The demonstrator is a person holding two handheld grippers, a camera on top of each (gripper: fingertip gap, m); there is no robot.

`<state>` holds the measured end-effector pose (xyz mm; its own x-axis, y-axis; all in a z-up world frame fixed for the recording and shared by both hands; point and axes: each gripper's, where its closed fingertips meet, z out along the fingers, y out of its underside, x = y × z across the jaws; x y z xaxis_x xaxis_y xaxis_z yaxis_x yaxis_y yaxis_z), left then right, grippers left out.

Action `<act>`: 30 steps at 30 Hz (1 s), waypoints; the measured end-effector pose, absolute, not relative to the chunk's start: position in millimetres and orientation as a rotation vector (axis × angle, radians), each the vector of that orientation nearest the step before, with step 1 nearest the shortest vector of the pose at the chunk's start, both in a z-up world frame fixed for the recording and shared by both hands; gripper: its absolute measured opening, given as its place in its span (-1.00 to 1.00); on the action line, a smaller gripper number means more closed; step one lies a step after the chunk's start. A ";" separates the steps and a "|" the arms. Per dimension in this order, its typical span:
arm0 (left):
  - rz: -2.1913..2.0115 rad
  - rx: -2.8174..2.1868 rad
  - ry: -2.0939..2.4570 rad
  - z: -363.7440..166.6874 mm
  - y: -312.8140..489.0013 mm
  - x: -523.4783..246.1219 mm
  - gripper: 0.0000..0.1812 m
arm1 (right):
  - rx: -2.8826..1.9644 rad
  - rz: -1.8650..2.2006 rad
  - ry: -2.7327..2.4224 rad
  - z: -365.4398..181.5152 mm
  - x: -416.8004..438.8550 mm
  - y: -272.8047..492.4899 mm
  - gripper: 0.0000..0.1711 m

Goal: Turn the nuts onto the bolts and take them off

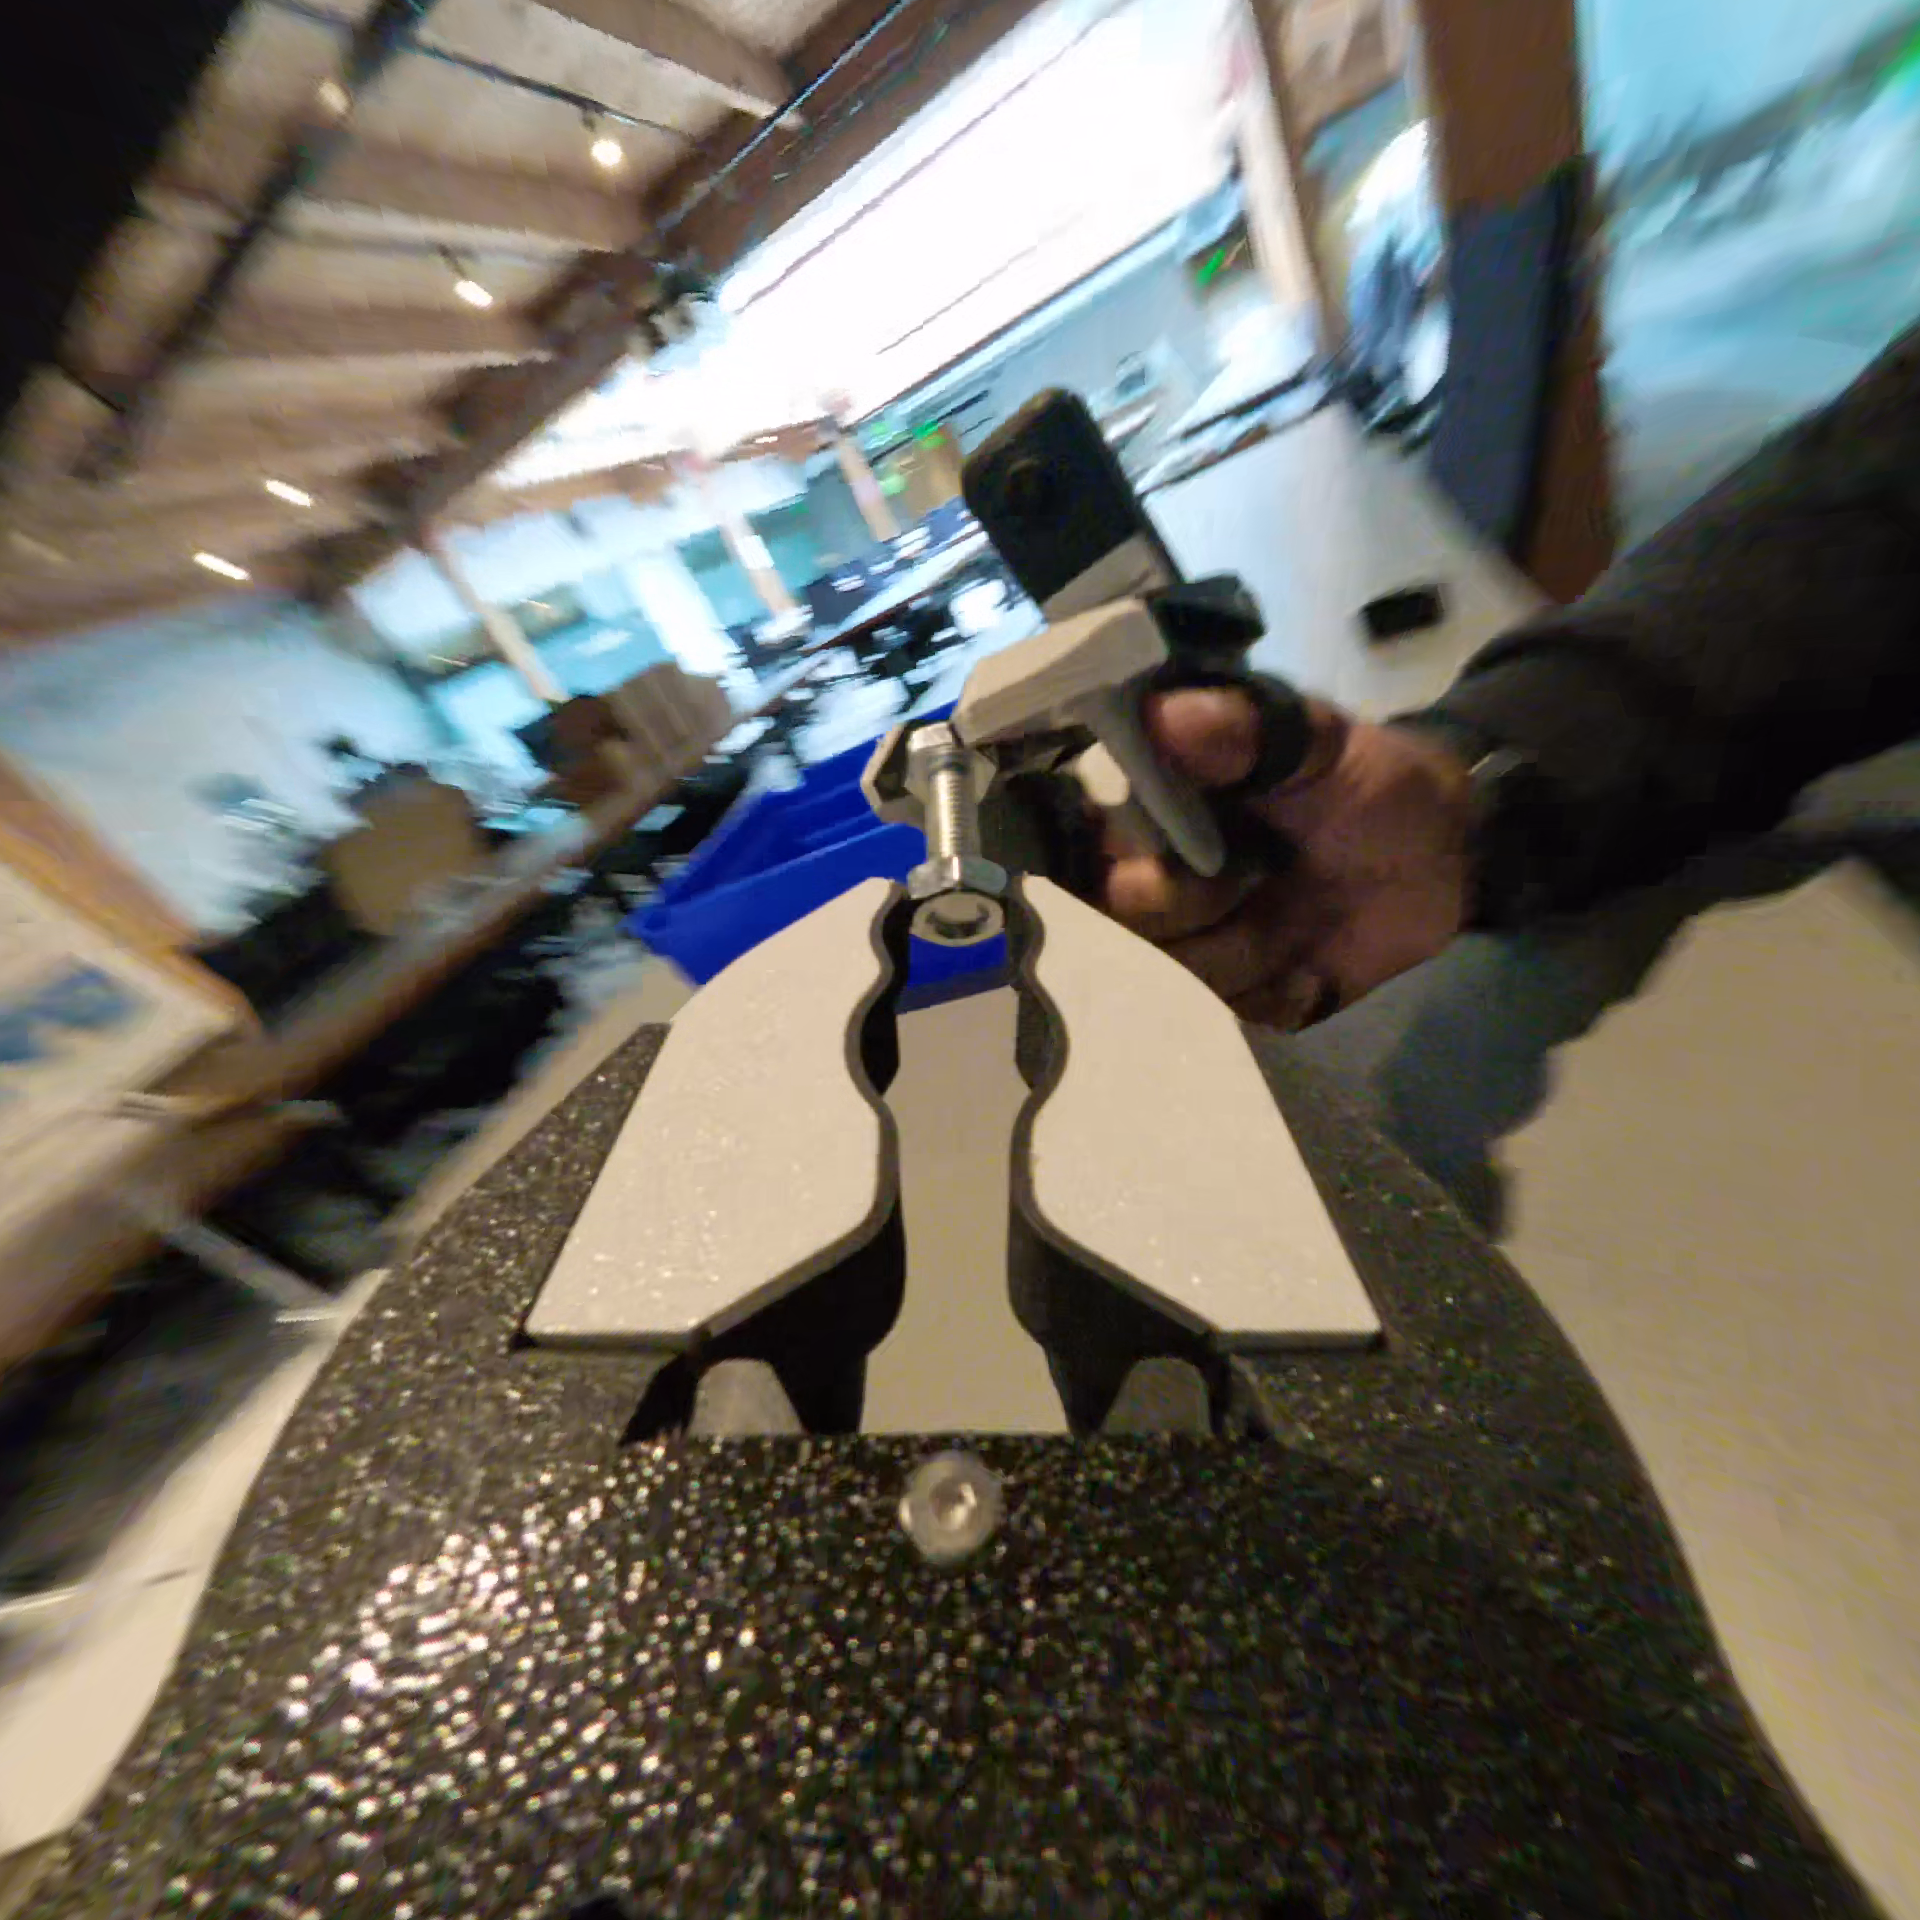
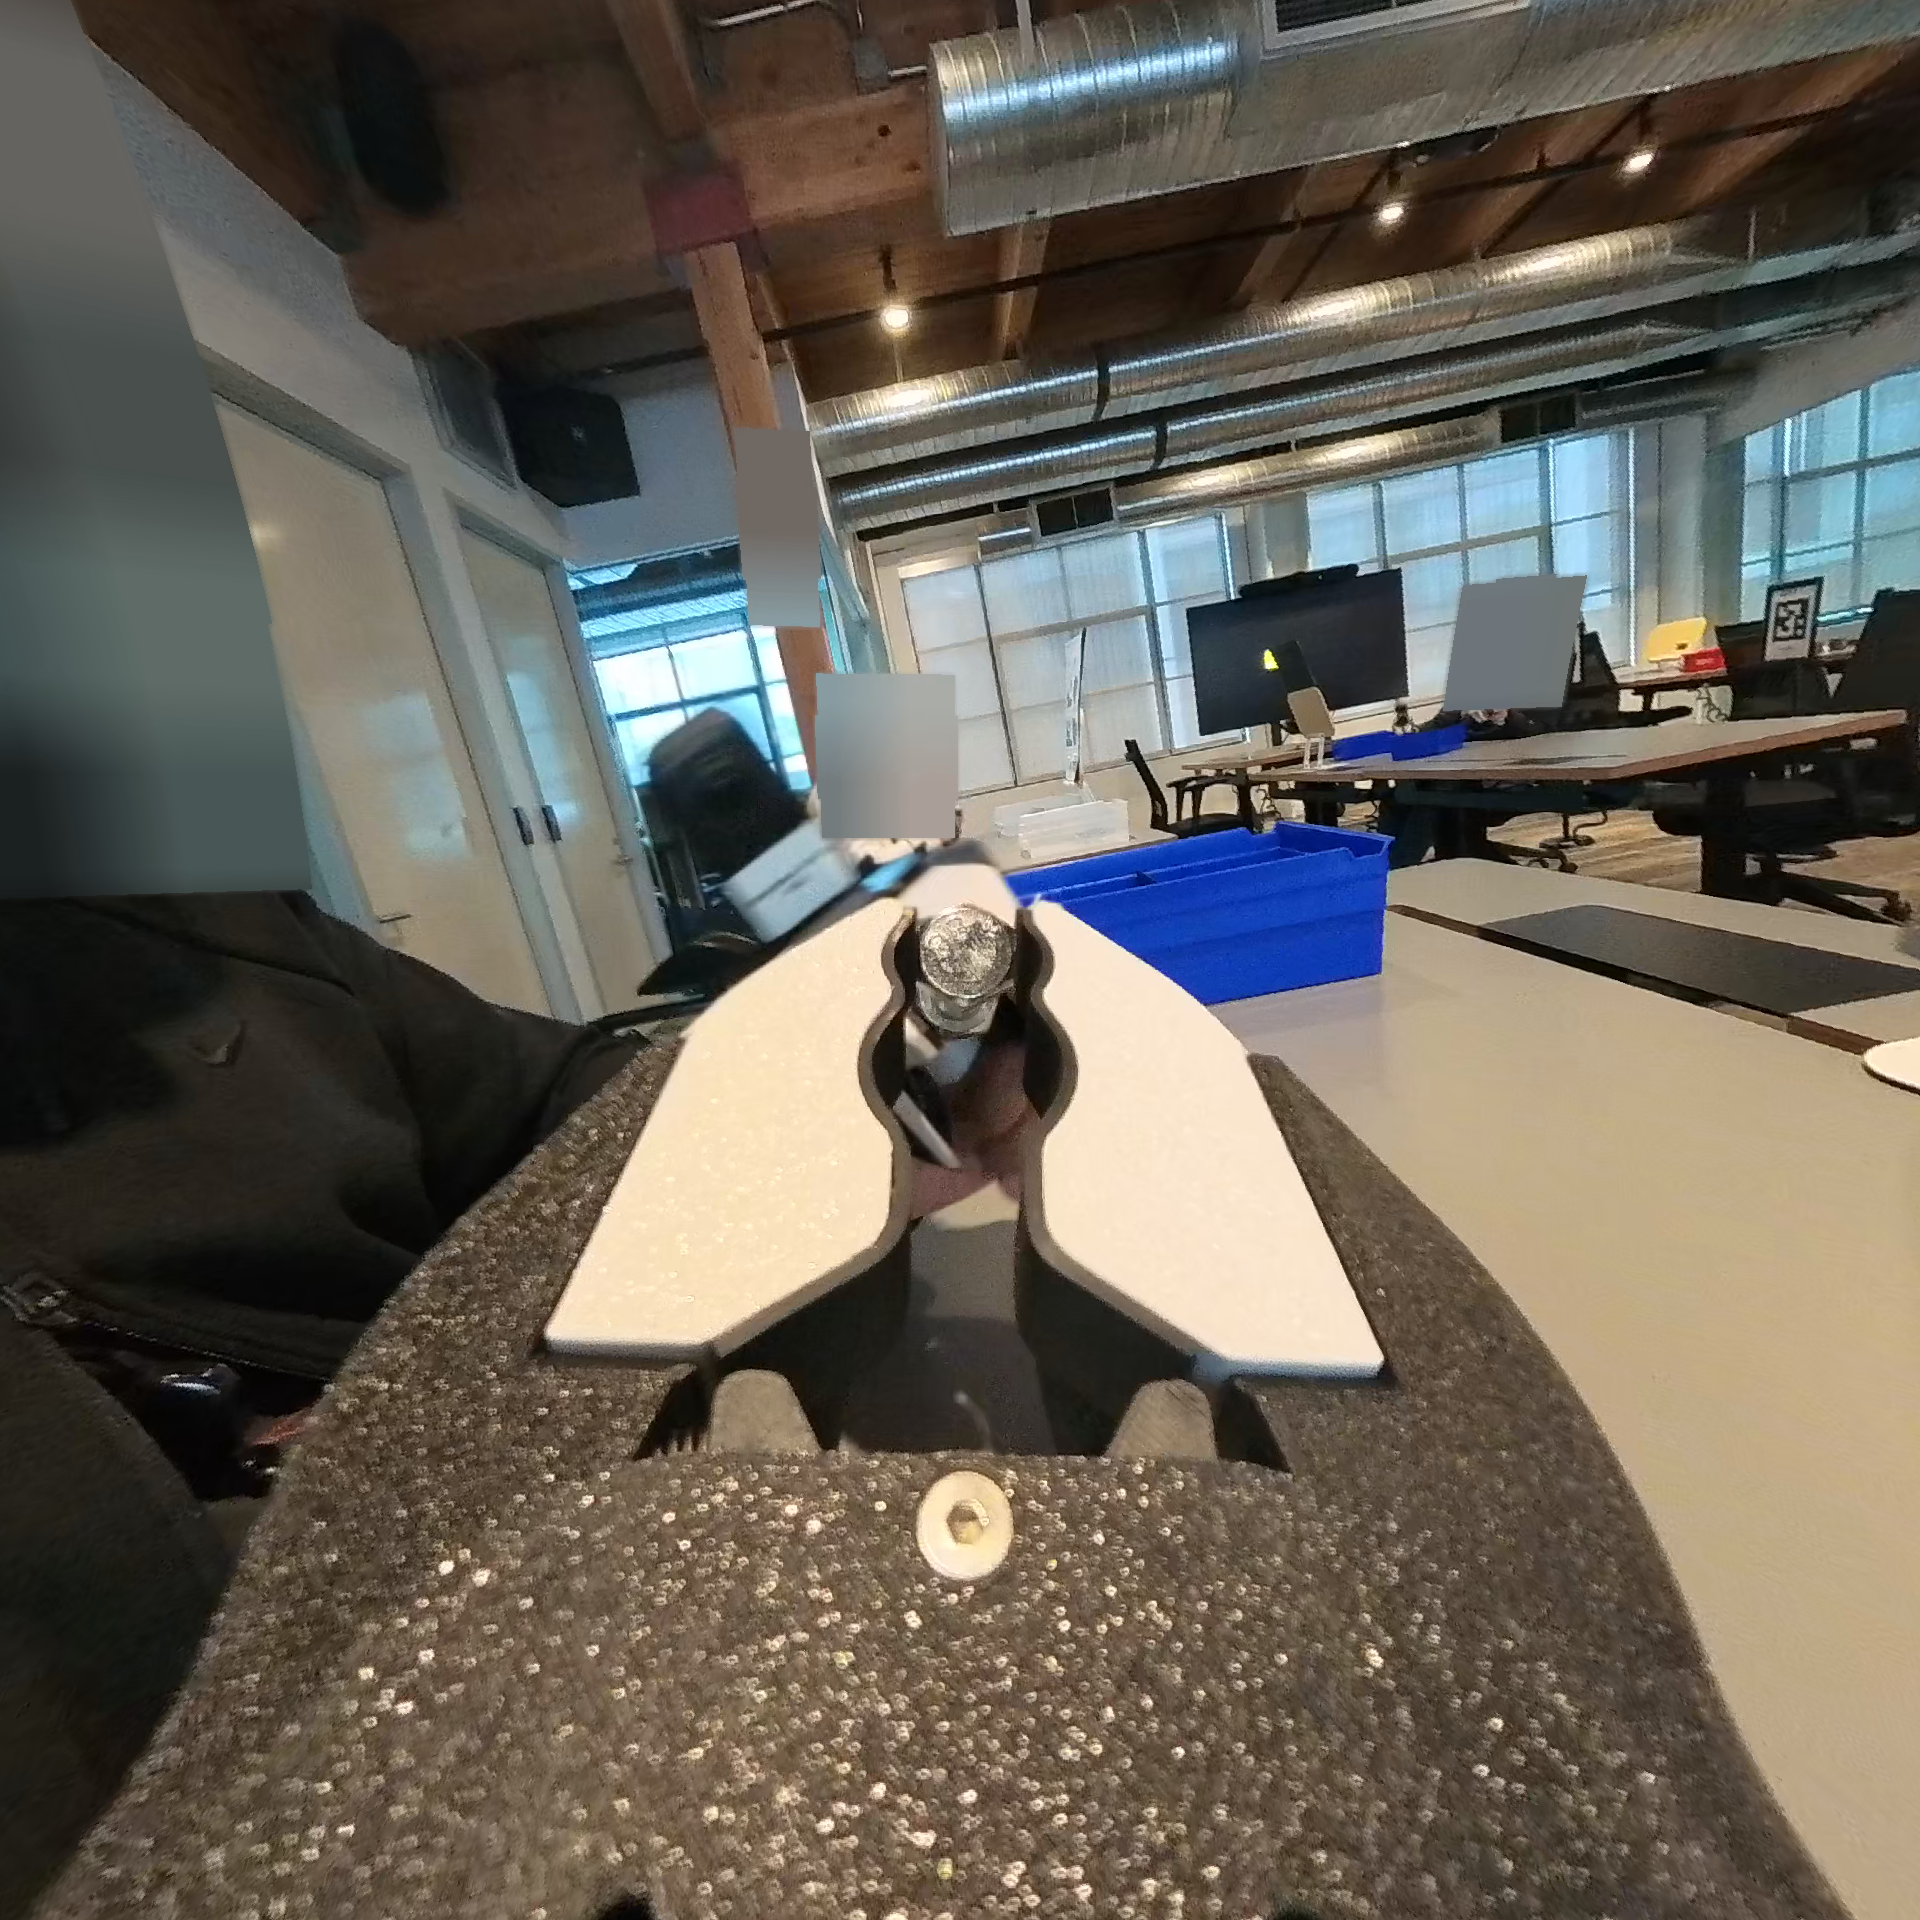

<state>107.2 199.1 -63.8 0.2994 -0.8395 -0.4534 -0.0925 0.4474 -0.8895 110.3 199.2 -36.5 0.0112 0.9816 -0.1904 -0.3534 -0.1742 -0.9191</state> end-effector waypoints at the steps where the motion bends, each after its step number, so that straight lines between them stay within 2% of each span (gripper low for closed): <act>1: -0.493 -0.971 1.184 -63.4 199.9 107.2 -0.81 | -1.084 1.461 -0.809 -35.8 110.7 198.9 -0.80; 4: -0.340 -0.935 1.176 -63.8 202.9 109.8 -0.79 | -1.086 1.466 -0.791 -34.9 112.7 201.4 -0.80; 6: -0.467 -0.952 1.171 -64.2 199.0 113.2 -0.60 | -1.092 1.468 -0.775 -34.9 114.6 204.2 -0.80; 10: -0.839 -1.043 1.082 -57.5 198.5 111.9 -0.43 | -1.092 1.463 -0.771 -34.0 116.1 205.4 -0.80; 16: -1.445 -1.184 0.929 -56.0 200.0 109.5 -0.53 | -1.092 1.457 -0.785 -34.7 114.2 203.7 -0.80; 20: -1.717 -1.202 0.870 -55.6 196.4 108.1 -0.76 | -1.094 1.451 -0.788 -35.2 113.8 203.7 -0.80; 25: -1.595 -1.221 0.938 -61.8 195.5 111.0 -0.81 | -1.091 1.455 -0.796 -35.7 112.2 201.9 -0.80; 30: -0.888 -1.106 1.110 -63.0 200.2 109.8 -0.82 | -1.096 1.449 -0.792 -36.5 112.2 202.9 -0.80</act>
